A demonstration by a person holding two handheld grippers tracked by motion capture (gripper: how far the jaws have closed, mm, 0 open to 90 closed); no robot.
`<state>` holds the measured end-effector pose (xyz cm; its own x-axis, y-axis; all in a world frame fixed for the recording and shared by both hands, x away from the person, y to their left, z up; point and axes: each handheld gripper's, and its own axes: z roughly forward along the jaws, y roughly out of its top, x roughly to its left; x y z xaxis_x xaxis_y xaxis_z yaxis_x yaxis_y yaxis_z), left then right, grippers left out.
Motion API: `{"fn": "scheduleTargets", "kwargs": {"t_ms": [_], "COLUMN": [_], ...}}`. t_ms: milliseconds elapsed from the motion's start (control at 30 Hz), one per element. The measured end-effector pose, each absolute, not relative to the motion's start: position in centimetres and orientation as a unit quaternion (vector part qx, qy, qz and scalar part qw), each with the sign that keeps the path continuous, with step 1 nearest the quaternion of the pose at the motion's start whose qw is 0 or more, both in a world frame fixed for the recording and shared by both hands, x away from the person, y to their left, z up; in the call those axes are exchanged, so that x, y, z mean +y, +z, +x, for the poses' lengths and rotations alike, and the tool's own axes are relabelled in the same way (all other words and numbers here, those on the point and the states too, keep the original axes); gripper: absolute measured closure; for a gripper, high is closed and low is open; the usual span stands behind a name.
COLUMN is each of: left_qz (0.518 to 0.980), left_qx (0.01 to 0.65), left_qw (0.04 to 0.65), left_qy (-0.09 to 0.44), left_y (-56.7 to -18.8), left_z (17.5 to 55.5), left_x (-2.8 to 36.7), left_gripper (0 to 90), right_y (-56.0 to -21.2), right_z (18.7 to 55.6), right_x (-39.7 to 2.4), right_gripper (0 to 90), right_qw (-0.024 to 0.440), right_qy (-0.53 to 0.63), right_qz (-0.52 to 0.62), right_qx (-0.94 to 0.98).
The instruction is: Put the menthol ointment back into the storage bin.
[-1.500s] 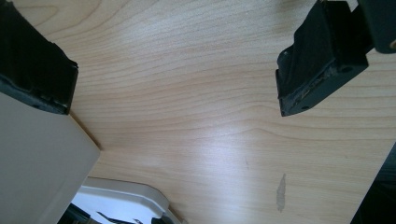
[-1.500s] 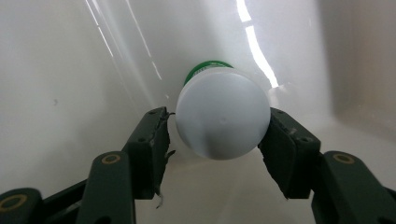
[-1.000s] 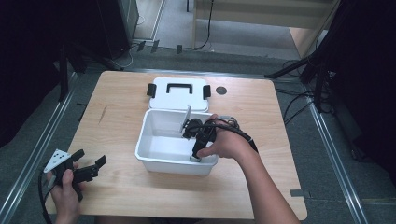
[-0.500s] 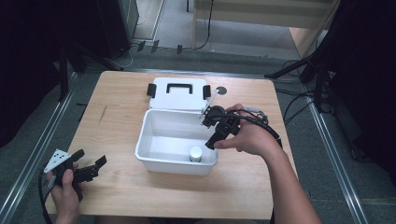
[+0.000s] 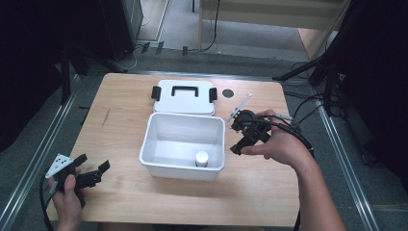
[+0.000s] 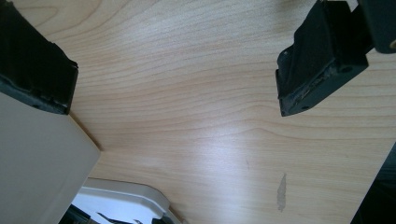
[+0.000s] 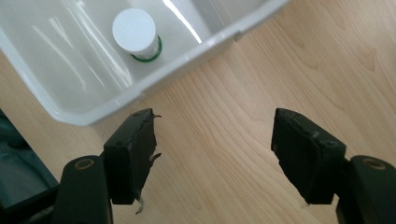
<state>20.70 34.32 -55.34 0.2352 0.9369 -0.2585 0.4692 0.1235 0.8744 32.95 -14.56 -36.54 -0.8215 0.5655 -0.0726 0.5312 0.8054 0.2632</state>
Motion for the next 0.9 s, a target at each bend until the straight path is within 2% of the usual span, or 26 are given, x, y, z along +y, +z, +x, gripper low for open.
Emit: {"fn": "scheduleTargets", "kwargs": {"t_ms": [233,433,667,833,900], "left_qz": [0.618,0.618,0.618,0.62,0.62], "left_qx": [0.568,0.568,0.568,0.568,0.567], "left_qw": [0.488,0.488,0.488,0.486,0.486], "left_qy": [0.239,0.239,0.24,0.24,0.24], "left_y": [-55.3,-55.3,-55.3,-55.3,-55.3], "left_z": [20.7,20.7,20.7,20.6,20.6], "left_x": [34.3,34.3,34.3,34.3,34.3], "left_gripper": [0.0,0.0,0.0,0.0,0.0], "right_y": [-38.2,-39.8,-41.6,-43.3,-43.8], "right_z": [32.9,32.7,31.8,31.1,30.8], "right_x": [-17.2,-19.5,-22.0,-23.8,-24.3], "right_gripper": [30.1,24.8,21.5,13.5,13.4], "right_qw": [0.071,0.076,0.103,0.121,0.13], "right_qy": [0.131,0.141,0.157,0.164,0.17], "right_qz": [0.324,0.357,0.398,0.421,0.43], "right_qx": [0.934,0.92,0.898,0.884,0.877]}}
